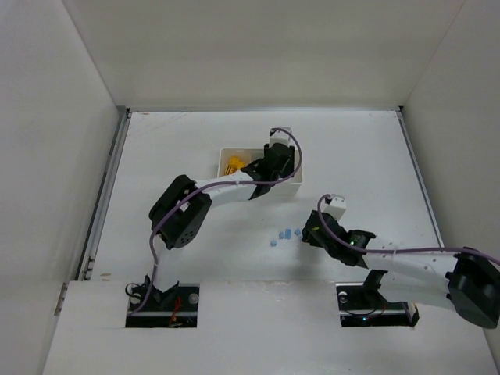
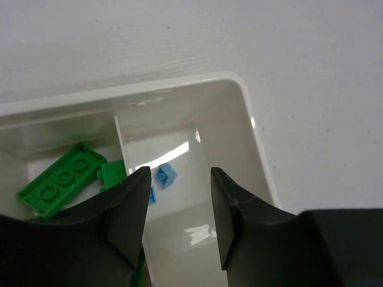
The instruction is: Sort the legos into containers by color
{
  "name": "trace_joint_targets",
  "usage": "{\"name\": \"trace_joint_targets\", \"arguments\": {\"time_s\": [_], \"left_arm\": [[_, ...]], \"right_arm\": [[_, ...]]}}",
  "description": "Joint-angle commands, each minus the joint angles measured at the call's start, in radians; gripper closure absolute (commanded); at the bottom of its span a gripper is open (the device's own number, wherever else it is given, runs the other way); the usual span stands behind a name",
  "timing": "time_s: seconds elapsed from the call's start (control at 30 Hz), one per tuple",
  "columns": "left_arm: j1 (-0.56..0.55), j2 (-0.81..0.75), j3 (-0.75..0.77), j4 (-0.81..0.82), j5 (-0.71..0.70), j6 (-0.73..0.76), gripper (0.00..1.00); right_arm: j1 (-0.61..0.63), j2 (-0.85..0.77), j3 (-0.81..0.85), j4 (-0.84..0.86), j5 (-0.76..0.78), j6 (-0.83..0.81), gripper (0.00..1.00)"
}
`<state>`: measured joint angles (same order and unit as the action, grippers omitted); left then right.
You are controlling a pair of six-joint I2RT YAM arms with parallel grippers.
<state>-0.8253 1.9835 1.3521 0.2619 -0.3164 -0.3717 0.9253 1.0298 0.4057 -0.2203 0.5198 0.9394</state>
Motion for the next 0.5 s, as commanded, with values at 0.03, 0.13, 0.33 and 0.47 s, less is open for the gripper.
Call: {"name": "trace_joint_targets", "arguments": {"time_s": [0.03, 0.13, 0.33, 0.47], "left_arm": [[-0.002, -0.112, -0.014, 0.033, -0.003, 0.019, 0.57], [-0.018, -0.219, -0.126, 0.062, -0.006, 0.014, 0.57], [-0.091, -0.463, -0.436, 0.086, -0.022, -0.012, 0.60], [-0.180, -0.600, -0.609, 0.040, -0.068, -0.053, 0.60]], "right_arm": [[0.011, 0.055, 0.045, -0.017, 0.023, 0.001, 0.57], [0.011, 0.101, 0.070, -0.008, 0.025, -0.011, 0.57], [0.010, 0.197, 0.125, -0.016, 0.032, -0.033, 0.57], [-0.003, 0.233, 0.145, -0.017, 0.032, -0.050, 0.60]]}}
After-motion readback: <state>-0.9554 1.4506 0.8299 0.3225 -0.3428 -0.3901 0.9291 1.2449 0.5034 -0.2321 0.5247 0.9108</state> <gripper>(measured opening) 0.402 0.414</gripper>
